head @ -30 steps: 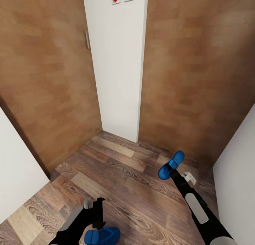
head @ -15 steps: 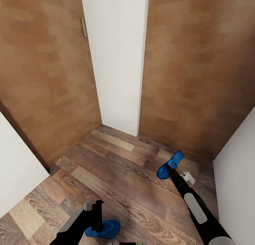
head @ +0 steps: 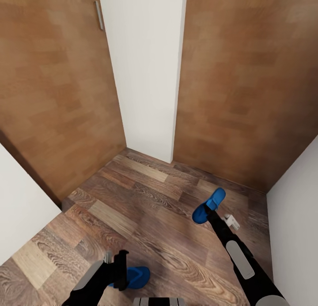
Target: In the bedroom, move the book from the bed onto either nightstand, and place the two sandals side by side next to the bed.
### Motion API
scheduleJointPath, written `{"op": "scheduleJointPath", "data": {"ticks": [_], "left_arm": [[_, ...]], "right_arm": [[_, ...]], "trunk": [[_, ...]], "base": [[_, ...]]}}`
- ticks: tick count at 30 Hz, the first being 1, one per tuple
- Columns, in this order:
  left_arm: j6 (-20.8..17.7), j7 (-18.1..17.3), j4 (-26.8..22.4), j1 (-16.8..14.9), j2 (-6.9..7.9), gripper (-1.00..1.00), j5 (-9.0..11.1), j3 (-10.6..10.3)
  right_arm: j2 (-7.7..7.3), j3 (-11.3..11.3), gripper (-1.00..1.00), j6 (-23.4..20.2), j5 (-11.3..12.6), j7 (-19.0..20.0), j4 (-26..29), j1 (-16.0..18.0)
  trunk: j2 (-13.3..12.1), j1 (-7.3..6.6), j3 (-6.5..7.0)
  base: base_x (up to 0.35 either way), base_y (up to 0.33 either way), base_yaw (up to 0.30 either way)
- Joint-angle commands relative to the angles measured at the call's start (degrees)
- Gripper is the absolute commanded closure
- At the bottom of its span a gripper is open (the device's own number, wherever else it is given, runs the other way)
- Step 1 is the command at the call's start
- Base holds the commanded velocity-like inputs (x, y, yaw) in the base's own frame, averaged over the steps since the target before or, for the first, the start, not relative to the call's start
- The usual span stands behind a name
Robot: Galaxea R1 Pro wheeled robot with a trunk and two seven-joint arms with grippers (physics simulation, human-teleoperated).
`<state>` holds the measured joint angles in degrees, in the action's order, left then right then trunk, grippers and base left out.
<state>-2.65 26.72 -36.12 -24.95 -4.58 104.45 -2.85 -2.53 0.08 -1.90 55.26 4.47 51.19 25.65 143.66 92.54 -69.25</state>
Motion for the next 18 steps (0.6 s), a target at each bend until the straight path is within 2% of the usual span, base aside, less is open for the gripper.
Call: {"op": "scheduleJointPath", "data": {"ticks": [1, 10, 14, 18], "left_arm": [[-0.1, 0.3, -0.1, 0.0, 0.03, -1.00, 0.1, 0.0], [0.0, 0.1, -0.7, -0.1, 0.40, -1.00, 0.1, 0.3], [0.0, 0.1, -0.9, -0.3, 1.02, -1.00, 0.1, 0.3], [0.1, 0.0, -3.0, -0.4, 1.32, -1.00, 0.0, 0.3]], "right_arm": [[-0.02, 0.0, 1.00, -0.2, 0.6, 0.1, 0.0, 0.0], [0.06, 0.0, 1.00, -0.2, 0.6, 0.1, 0.0, 0.0], [0.06, 0.0, 1.00, -0.2, 0.6, 0.1, 0.0, 0.0], [0.07, 0.0, 1.00, -0.2, 0.6, 0.1, 0.0, 0.0]], "trunk": [[0.0, 0.01, -0.27], [0.2, 0.24, -2.27], [0.2, 0.35, -3.15], [0.3, 0.45, -4.04]], "base": [[0.000, 0.000, 0.000], [0.000, 0.000, 0.000], [0.000, 0.000, 0.000], [0.000, 0.000, 0.000]]}}
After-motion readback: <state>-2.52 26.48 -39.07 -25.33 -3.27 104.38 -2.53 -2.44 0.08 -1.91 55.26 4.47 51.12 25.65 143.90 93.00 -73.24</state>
